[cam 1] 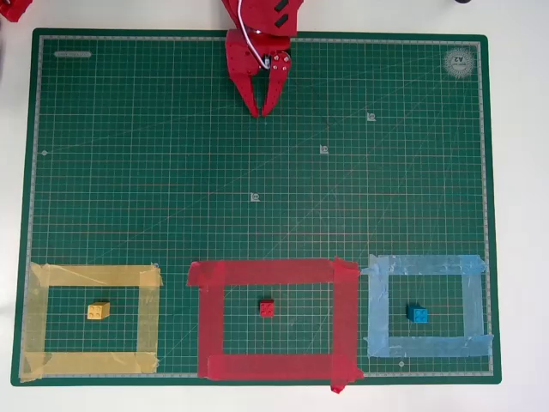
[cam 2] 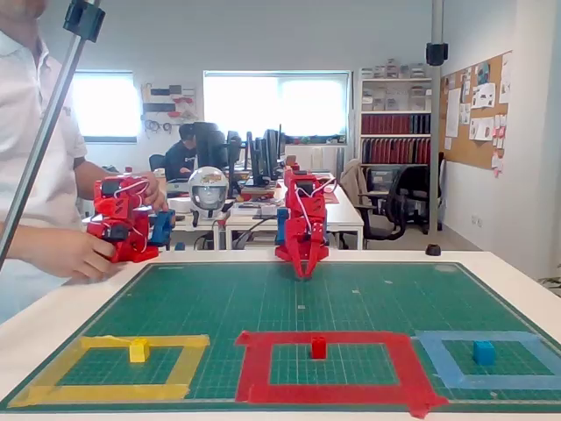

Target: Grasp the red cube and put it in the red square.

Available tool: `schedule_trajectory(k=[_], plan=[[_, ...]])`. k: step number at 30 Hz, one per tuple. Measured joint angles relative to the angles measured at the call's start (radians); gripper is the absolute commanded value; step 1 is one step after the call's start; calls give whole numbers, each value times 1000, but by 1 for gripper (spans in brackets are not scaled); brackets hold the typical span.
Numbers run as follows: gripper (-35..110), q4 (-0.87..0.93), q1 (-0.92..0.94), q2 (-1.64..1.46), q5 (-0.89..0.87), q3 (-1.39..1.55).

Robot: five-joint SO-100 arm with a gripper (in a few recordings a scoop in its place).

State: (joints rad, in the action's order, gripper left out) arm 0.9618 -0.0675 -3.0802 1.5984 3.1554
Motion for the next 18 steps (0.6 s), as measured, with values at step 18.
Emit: schedule_trajectory(k=[18], plan=[[1,304,20,-163,8,-2]])
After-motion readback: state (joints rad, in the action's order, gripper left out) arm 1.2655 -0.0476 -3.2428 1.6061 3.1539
